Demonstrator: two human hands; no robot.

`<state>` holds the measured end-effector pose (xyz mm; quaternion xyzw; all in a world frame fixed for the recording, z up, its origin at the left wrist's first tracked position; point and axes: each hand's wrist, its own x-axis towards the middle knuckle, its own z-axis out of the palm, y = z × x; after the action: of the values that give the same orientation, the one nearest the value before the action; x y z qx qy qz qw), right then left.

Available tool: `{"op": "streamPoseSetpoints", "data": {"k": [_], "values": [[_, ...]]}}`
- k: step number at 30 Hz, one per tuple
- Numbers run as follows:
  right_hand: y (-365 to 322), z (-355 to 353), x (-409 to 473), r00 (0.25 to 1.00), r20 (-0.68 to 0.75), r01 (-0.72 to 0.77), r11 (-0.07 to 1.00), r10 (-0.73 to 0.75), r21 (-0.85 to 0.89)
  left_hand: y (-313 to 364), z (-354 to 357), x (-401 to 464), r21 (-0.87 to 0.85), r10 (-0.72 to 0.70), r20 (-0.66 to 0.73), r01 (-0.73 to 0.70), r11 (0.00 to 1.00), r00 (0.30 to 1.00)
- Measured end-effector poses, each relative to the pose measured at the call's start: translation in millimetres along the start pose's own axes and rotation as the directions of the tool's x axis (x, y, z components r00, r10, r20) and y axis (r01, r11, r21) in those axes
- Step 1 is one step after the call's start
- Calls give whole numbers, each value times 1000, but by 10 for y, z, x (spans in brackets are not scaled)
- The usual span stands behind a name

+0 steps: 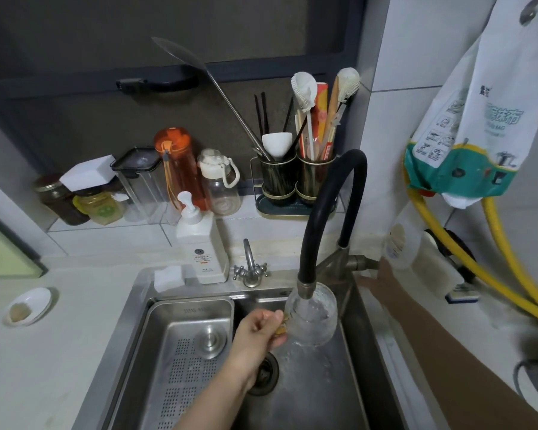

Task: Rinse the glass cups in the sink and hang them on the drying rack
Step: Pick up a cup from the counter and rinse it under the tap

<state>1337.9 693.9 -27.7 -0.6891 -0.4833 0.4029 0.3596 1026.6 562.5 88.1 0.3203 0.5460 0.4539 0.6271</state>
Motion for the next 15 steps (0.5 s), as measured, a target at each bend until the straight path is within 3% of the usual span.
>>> {"op": "streamPoseSetpoints", "data": {"k": [2, 5, 8, 10, 13, 15], "values": [[-143, -11, -11, 998, 41, -39, 998, 37, 41, 7, 9, -9, 6, -3, -5, 3, 1000, 1000], [-731, 35, -478, 1000, 4, -7, 999, 7, -44, 17, 12, -18, 26, -17, -17, 17, 1000, 1000], [-780, 138, -722, 992, -6, 122, 986, -123, -114, 3, 17, -22, 58, -24, -14, 25, 998, 1000], [-787, 236, -958, 985, 95, 154, 982, -144, -113, -1, 12, -31, 73, -30, -12, 31, 997, 999], [-859, 403, -1357, 939, 339, 55, 998, -53, 2, 10, -24, -57, 75, -34, 0, 34, 997, 999], [-902, 531, -1632, 906, 407, 135, 991, -121, -7, 26, -70, -92, 126, -35, 12, 33, 991, 999]]}}
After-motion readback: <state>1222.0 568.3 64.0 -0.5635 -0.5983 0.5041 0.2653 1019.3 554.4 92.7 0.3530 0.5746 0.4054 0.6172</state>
